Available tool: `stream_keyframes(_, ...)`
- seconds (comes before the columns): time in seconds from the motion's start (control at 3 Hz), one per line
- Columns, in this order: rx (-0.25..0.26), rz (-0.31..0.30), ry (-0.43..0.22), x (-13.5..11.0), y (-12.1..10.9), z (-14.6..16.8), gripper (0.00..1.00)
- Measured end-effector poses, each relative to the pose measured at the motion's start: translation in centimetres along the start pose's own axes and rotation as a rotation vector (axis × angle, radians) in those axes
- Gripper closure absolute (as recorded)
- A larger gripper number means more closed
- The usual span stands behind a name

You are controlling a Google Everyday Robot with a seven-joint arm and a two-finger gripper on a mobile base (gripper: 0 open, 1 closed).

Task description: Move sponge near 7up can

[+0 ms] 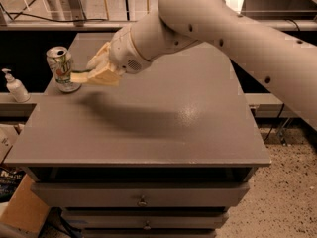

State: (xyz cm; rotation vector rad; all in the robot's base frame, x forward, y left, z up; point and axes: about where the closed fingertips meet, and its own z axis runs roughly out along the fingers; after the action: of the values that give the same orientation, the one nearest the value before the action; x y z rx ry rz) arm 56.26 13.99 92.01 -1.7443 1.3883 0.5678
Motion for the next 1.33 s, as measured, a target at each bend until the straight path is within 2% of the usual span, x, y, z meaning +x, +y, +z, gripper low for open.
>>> stream_keyframes(0.33, 0.022, -0.064, 0.015, 0.3, -0.7, 3.3, 1.00)
stream_keyframes(1.0, 0.012, -0.135, 0.062, 3.6, -1.7, 7.1, 1.00)
stream_keyframes(1.33, -0.013, -0.152, 0.075, 4.5, -1.4, 8.1, 0.84)
